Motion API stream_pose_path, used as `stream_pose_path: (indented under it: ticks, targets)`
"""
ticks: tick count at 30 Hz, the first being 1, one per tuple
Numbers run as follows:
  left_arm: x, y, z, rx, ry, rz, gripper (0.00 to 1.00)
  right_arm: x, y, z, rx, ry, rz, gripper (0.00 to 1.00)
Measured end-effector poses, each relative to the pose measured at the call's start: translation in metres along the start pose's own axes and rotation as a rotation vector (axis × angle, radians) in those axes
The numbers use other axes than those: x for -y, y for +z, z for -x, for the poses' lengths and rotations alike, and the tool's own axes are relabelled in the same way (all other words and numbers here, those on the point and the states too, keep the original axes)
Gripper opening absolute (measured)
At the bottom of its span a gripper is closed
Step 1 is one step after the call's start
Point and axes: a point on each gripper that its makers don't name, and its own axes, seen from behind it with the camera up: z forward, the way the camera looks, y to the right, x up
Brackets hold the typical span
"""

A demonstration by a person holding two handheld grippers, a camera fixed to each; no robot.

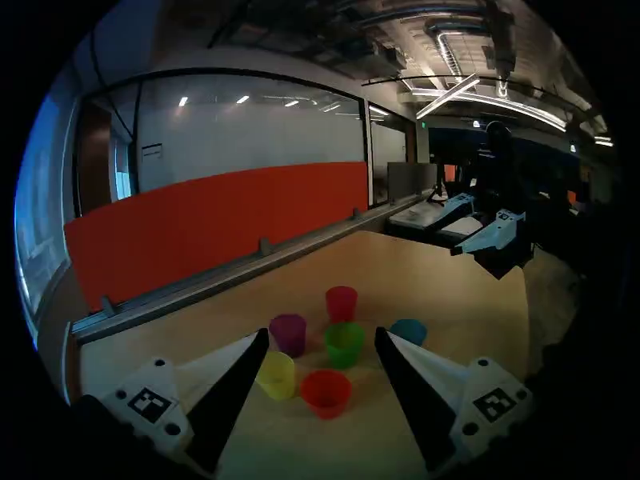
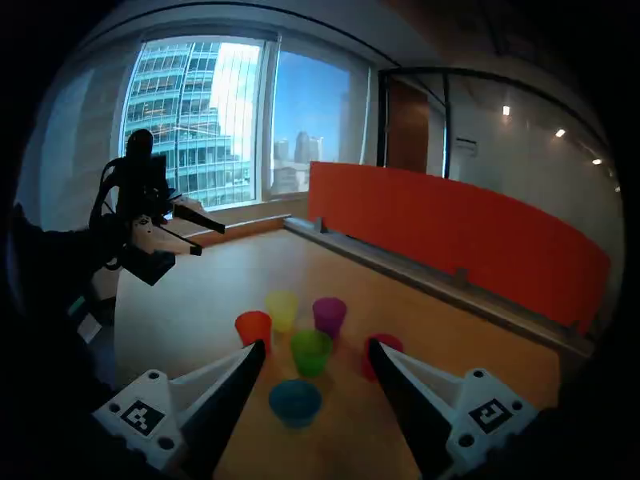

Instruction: Pour water

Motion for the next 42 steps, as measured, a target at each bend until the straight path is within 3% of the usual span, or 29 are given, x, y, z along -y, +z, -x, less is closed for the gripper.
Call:
stream_pose_path:
  ticks: [42]
  targets:
    - [-0.018, 0.071, 0.038, 0.091, 0.021, 0.084, 0.99, 0.017, 0.052, 0.104, 0.154, 0.025, -0.055, 1.00]
